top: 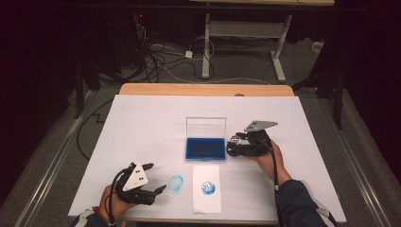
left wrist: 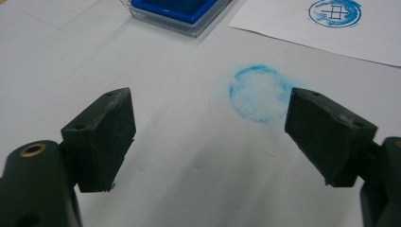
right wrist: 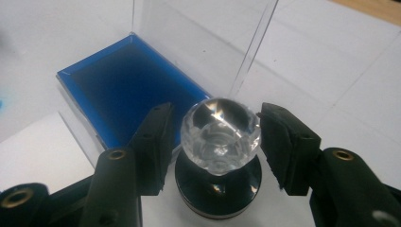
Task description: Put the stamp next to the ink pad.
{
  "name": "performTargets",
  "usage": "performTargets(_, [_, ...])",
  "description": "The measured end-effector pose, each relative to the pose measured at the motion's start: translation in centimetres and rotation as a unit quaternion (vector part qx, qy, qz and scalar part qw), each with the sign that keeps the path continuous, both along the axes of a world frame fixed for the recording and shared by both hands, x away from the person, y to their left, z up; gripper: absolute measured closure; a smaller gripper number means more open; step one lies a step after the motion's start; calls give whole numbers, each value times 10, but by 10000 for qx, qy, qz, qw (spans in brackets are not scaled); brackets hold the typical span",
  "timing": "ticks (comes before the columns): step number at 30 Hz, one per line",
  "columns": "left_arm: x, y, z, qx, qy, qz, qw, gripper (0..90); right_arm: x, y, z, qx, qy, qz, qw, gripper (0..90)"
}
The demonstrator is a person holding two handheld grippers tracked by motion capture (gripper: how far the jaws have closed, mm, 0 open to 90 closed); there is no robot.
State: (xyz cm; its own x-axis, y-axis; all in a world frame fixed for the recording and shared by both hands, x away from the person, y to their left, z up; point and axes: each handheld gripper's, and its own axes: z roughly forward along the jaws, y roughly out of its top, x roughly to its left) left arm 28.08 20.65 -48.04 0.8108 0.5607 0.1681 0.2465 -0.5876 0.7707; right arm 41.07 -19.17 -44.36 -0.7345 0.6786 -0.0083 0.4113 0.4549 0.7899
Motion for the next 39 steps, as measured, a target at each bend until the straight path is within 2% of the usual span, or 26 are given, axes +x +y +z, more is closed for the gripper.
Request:
performTargets(5, [0,0,0,-1,-11,4,10000,162,-4,1,7,-60,-187,-10,9998,408])
performTargets(9, [0,0,0,-5,-7,0,10000,161,-9,0,17,-97,-472,-28,9988,376])
performTargets(14, [0,0,0,1,-18,-1,10000,161,-15,-1,26,-44,-791,-33,9969,318])
performTargets(20, [0,0,0,9,-16,-6,10000,161,-20,-2,34,-1,-1069,-112,9942,249])
performTargets(29, [0,0,0,6,-14,-3,10000,161,-28,-1,41,-85,-1402,-172,9899,196])
performTargets(39, [0,0,0,0,-8,14,10000,162,-40,-3,48,-87,-1551,-85,9878,191])
